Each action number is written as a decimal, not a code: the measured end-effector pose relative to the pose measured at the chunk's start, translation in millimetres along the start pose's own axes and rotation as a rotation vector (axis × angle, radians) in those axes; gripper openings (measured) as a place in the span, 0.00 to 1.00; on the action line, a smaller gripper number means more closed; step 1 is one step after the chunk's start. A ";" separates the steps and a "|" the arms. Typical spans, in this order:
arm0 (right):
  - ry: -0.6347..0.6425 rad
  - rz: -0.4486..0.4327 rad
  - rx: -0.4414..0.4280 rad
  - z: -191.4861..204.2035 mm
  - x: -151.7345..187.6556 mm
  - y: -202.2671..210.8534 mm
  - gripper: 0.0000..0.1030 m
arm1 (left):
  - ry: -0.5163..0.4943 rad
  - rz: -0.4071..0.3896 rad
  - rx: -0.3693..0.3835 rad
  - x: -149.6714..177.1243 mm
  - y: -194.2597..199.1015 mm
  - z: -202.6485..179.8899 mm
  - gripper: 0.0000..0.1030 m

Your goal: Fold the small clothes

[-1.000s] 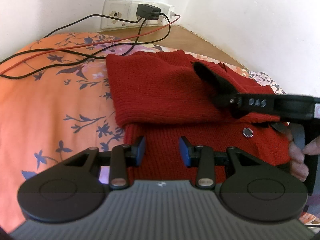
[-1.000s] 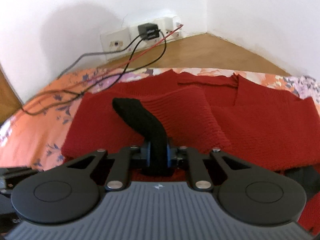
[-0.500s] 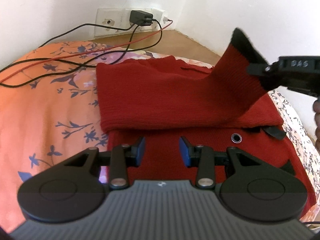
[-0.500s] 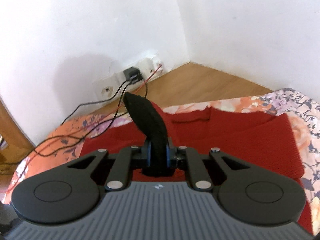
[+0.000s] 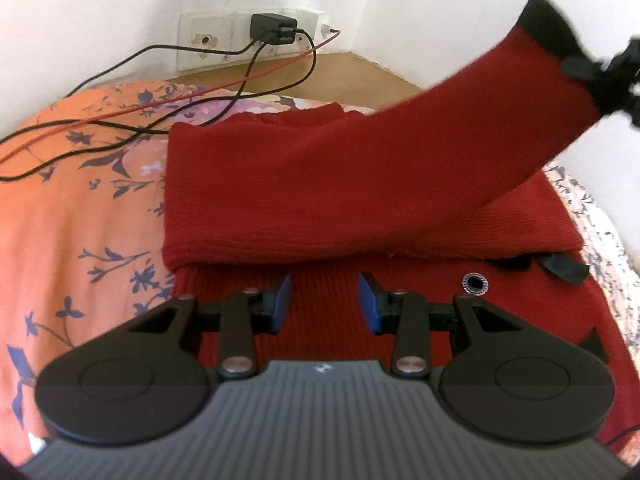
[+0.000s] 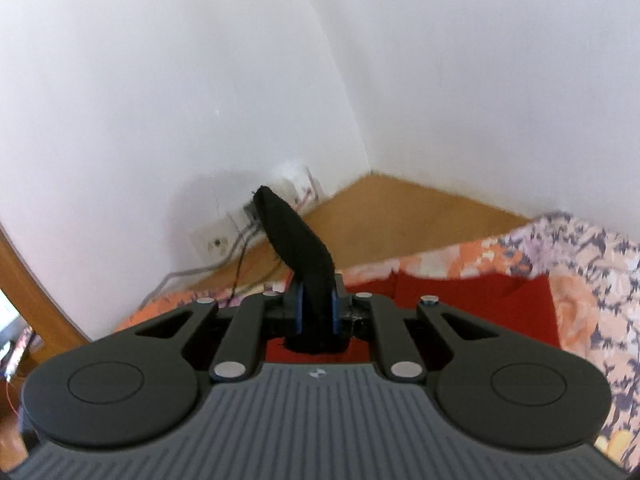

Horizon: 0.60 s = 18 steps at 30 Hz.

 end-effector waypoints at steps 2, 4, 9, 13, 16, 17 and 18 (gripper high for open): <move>-0.006 -0.021 -0.009 -2.9 -9.0 5.2 0.12 | -0.011 0.001 -0.022 -1.0 -2.4 -0.5 0.38; -0.018 -0.038 -0.010 -9.8 -15.5 9.5 0.12 | -0.014 0.003 -0.041 -1.8 -4.8 -0.3 0.38; -0.089 -0.019 0.038 -44.1 -16.8 0.4 0.12 | -0.015 0.014 -0.086 -1.3 -9.9 3.8 0.38; -0.171 0.012 0.099 -82.7 -5.5 -13.3 0.12 | -0.003 0.019 -0.097 -0.6 -11.7 7.7 0.38; -0.220 0.033 0.138 -108.1 6.9 -20.7 0.12 | -0.008 0.021 -0.101 -1.0 -11.8 6.6 0.38; -0.234 0.041 0.150 -116.4 10.3 -22.7 0.12 | -0.012 0.022 -0.104 -1.0 -11.8 6.1 0.38; -0.250 0.049 0.163 -124.1 13.7 -26.0 0.13 | -0.016 0.023 -0.107 -0.8 -11.7 5.4 0.38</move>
Point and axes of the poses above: each gripper's, at about its wrist camera, not at the fingertips, and y roughly against the way its jaws point, z to its left, x to its underside, the point moved 5 cm from there along -y, roughly the way its jaws point, and after that the axes turned 14 degrees about -y, right-handed, at the moved point
